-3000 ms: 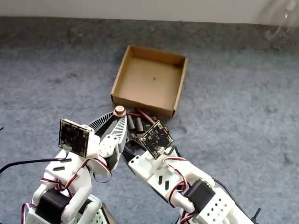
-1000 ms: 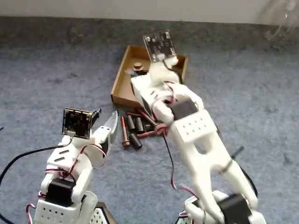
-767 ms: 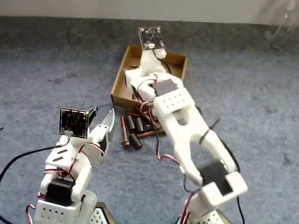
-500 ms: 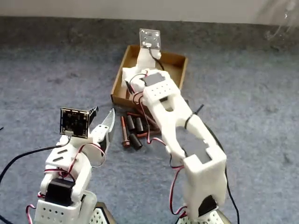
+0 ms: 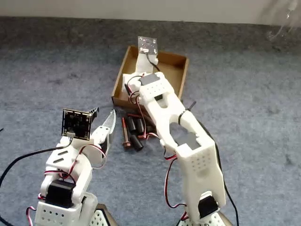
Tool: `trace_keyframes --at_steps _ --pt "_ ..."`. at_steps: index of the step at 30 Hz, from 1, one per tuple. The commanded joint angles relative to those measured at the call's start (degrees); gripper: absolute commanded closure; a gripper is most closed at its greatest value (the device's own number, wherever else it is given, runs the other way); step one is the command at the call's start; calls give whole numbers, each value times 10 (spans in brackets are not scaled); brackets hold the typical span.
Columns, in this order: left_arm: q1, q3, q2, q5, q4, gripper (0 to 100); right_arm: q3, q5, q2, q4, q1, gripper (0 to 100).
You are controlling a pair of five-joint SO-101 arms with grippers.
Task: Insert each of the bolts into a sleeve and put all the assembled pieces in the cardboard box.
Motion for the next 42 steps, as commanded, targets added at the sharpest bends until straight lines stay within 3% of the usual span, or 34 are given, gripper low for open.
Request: trace_keyframes --at_steps 1,6,11,15,20,28,36,39,42 --pt "-2 -3 0 -6 -13 854 -38 -3 -18 27 6 796" --pt "19 -2 0 -7 -11 854 -38 11 -44 40 7 782" --pt "18 -2 0 -7 -11 854 -39 163 -133 154 13 782" --pt "18 -2 0 -7 -11 854 -38 141 -222 253 61 803" --pt "18 -2 0 -7 -11 854 -34 140 -272 280 133 887" --pt "19 -2 0 -7 -10 854 23 171 -174 302 162 773" --pt "19 -2 0 -7 -10 854 21 172 -52 279 160 768" --pt "19 -2 0 -7 -10 854 21 182 -33 278 164 835" --pt "19 -2 0 -7 -10 854 21 253 -27 279 173 943"
